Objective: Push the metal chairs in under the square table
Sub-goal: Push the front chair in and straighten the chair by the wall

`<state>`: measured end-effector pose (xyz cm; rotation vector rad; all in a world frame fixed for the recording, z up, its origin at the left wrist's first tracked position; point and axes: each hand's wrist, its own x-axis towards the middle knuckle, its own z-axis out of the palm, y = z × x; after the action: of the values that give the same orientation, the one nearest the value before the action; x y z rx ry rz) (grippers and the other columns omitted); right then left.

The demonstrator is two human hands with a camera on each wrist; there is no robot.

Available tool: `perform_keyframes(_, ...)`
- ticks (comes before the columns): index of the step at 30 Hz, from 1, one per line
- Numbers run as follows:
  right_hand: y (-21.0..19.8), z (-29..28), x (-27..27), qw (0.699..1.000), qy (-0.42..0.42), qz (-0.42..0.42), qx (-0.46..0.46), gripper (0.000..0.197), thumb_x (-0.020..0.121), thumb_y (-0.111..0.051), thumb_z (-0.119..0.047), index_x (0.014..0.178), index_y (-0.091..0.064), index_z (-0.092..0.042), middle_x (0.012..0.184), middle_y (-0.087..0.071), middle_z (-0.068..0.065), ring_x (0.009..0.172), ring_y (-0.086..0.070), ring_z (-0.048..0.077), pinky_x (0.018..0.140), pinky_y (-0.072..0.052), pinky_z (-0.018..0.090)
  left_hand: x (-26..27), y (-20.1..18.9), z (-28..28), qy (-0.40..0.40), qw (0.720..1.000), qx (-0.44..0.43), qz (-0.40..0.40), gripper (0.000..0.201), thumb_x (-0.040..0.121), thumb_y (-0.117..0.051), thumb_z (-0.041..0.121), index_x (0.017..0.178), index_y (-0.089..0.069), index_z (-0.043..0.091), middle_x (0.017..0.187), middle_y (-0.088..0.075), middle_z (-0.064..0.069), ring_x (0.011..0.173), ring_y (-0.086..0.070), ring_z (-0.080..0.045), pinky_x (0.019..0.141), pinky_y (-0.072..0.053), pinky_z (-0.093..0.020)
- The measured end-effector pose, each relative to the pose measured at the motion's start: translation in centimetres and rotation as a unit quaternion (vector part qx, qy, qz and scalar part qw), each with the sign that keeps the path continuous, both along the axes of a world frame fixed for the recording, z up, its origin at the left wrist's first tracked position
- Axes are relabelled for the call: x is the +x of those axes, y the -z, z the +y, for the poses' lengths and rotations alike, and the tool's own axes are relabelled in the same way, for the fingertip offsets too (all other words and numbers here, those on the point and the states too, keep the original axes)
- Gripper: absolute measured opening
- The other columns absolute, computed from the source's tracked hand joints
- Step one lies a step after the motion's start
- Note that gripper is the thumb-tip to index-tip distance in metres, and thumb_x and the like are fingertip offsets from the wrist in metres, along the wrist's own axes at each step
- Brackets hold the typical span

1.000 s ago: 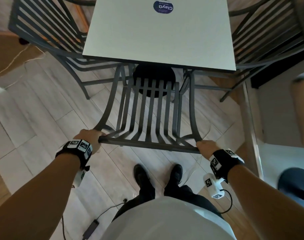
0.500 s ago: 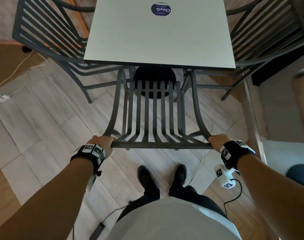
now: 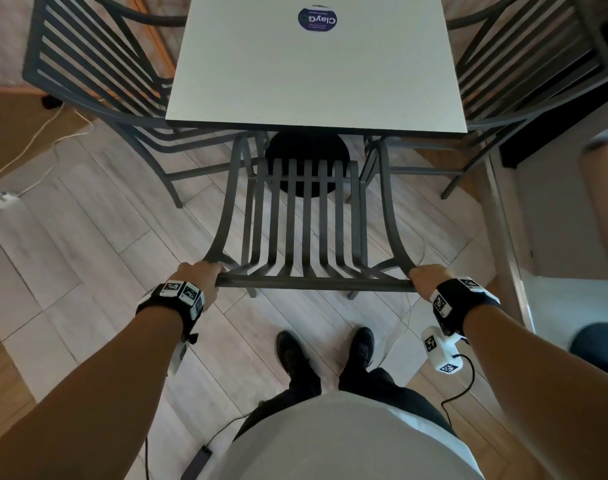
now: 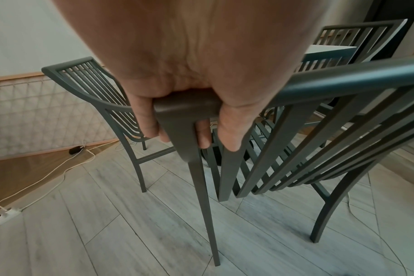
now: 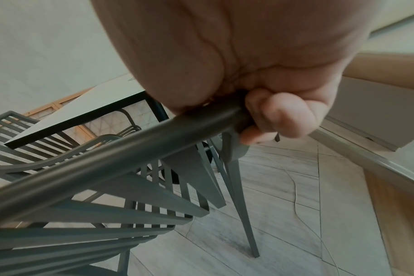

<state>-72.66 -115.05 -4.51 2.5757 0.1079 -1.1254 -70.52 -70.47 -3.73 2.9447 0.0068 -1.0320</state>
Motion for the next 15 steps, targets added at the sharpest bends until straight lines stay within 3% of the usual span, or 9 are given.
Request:
perform_keyframes(6, -0.3, 0.1, -0.1, 1.000, 0.012, 0.003, 0.018, 0.025, 0.103, -0.047, -0.019, 0.124, -0.057, -0.009, 0.115, -0.067, 0.007, 0.105, -0.066, 0.023, 0.088, -0.053, 0.031, 0.1, 0.7, 0.3, 0.006, 1.000, 0.002, 0.000, 0.043, 0.096, -0.056, 0.019, 0.135, -0.054, 0.037, 0.122, -0.062, 0.001, 0.116, -0.052, -0.030, 0.092, -0.051, -0.043)
perform_keyframes(10, -0.6, 0.0, -0.4, 0.996, 0.059, -0.021, 0.057, 0.026, 0.103, -0.043, -0.015, 0.124, -0.056, -0.008, 0.117, -0.065, 0.009, 0.106, -0.064, 0.025, 0.087, -0.051, 0.032, 0.0, 0.3, 0.0, 0.005, 1.000, 0.005, -0.008, 0.041, 0.096, -0.056, 0.020, 0.134, -0.054, 0.037, 0.120, -0.063, 0.000, 0.113, -0.055, -0.028, 0.092, -0.053, -0.043)
perform_keyframes(13, -0.6, -0.6, -0.9, 0.979, 0.163, -0.051, 0.114, 0.026, 0.101, -0.045, -0.018, 0.119, -0.059, -0.006, 0.108, -0.063, 0.010, 0.099, -0.063, 0.028, 0.085, -0.052, 0.034, 0.1, -0.9, -0.1, -0.017, 1.000, -0.011, 0.004, 0.040, 0.091, -0.063, 0.028, 0.131, -0.057, 0.032, 0.117, -0.067, -0.002, 0.106, -0.061, -0.027, 0.087, -0.056, -0.040)
perform_keyframes(15, -1.0, -1.2, -1.8, 0.952, 0.240, -0.077, 0.171, 0.030, 0.100, -0.043, -0.027, 0.105, -0.061, -0.004, 0.089, -0.060, 0.009, 0.087, -0.057, 0.030, 0.078, -0.048, 0.037, -0.2, -2.2, -0.2, -0.033, 0.999, -0.036, 0.014, 0.046, 0.087, -0.068, 0.033, 0.132, -0.057, 0.030, 0.120, -0.066, -0.001, 0.104, -0.063, -0.025, 0.087, -0.055, -0.038)
